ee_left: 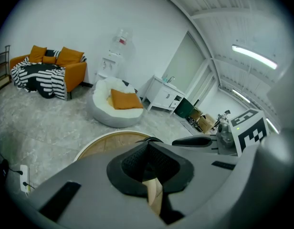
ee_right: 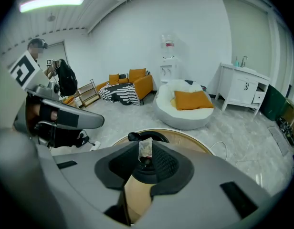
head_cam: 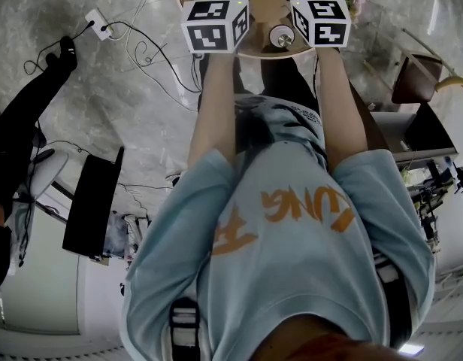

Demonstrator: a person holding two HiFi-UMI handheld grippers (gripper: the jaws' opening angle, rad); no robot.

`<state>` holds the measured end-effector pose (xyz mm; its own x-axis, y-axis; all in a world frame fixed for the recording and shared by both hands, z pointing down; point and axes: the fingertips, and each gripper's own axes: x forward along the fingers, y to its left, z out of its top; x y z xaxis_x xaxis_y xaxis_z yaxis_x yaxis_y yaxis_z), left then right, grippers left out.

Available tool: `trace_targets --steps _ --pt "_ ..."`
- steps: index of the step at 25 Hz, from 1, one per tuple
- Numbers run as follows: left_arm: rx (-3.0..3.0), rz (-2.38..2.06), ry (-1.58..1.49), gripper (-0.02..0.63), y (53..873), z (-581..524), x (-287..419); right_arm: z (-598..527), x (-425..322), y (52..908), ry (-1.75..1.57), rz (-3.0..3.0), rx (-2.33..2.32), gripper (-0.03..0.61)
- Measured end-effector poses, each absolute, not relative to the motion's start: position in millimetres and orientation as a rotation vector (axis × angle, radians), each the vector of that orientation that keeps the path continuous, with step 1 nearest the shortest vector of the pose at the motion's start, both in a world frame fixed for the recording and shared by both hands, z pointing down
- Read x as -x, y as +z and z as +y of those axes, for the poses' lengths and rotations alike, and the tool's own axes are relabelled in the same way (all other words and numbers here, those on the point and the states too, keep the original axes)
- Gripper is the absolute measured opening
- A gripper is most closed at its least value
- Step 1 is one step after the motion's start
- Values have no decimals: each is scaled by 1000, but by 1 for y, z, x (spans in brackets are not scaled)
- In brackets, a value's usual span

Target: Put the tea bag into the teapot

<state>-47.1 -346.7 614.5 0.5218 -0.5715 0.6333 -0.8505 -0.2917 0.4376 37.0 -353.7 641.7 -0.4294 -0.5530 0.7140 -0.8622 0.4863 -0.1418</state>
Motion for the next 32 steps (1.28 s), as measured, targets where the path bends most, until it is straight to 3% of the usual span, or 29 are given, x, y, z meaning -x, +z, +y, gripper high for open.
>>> trace_targets --steps 8,17,32 --pt "-2050 -1255 290 24 559 -331 33 -335 -59 594 749 -2196 -1279 12" --pt "-2168 -1451 127 23 470 -318 22 -324 -72 504 746 -2414 -1274 11" --pt "-2239 -1735 60 23 352 -301 -4 -325 -114 368 440 -2678 -1237 12"
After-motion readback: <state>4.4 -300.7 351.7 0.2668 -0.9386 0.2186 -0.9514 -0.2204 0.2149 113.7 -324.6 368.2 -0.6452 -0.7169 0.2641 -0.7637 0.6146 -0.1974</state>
